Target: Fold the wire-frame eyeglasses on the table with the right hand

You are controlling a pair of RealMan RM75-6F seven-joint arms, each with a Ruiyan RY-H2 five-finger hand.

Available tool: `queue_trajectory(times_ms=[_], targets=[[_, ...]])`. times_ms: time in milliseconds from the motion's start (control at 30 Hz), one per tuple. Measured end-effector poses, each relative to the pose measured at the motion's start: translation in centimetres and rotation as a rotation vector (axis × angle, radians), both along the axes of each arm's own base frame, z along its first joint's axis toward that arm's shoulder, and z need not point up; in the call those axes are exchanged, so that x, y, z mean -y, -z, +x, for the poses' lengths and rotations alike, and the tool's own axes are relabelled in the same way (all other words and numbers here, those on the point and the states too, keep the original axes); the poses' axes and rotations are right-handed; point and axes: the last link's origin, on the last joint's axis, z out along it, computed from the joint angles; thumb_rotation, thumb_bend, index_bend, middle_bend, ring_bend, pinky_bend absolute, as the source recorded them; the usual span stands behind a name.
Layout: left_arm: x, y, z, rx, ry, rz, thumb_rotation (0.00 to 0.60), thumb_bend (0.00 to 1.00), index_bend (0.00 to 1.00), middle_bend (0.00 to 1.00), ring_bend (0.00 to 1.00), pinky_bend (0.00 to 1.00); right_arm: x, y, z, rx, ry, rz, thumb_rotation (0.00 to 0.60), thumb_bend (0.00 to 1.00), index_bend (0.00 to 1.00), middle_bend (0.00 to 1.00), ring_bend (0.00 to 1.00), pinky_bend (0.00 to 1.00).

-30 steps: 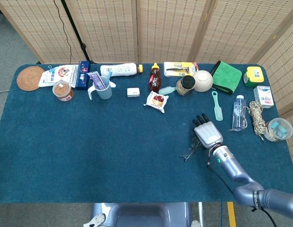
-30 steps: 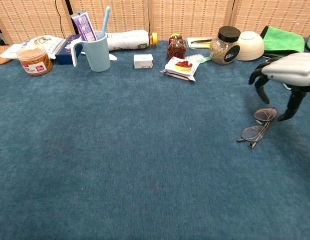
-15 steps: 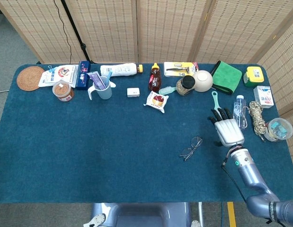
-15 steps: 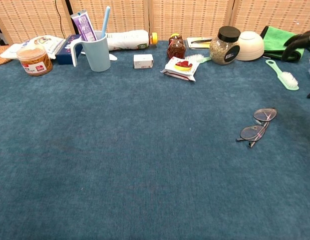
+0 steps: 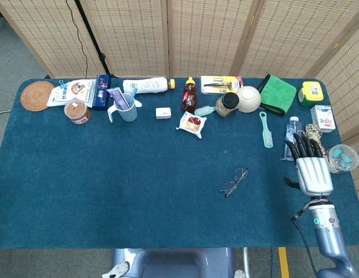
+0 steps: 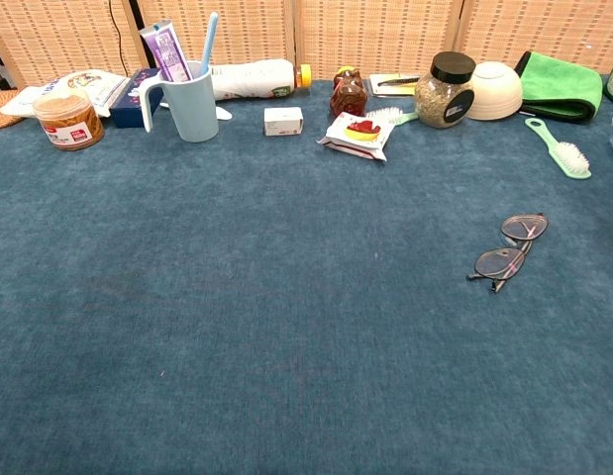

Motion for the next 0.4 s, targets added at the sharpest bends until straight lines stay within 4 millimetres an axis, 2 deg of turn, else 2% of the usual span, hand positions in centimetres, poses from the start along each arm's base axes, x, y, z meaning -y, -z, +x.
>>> queue_trajectory(times_ms=[233,400], targets=[[0.6,0.5,0.2,0.008,-0.001,-0.013,0.6,0.42,0.01,0.0,0.0,0.0,-3.5,-1.3,-0.5,0.002,0.031,-0.052,0.6,0.02,0.14,0.03,0.0,0.07],[0.5,0.6,0.4,0.01,0.012,-0.017,0.6,0.42,0.01,0.0,0.0,0.0,-4.5,-1.8,-0.6,-0.009,0.041,-0.065,0.6,0.02,0.15,0.03,0.0,0.07]])
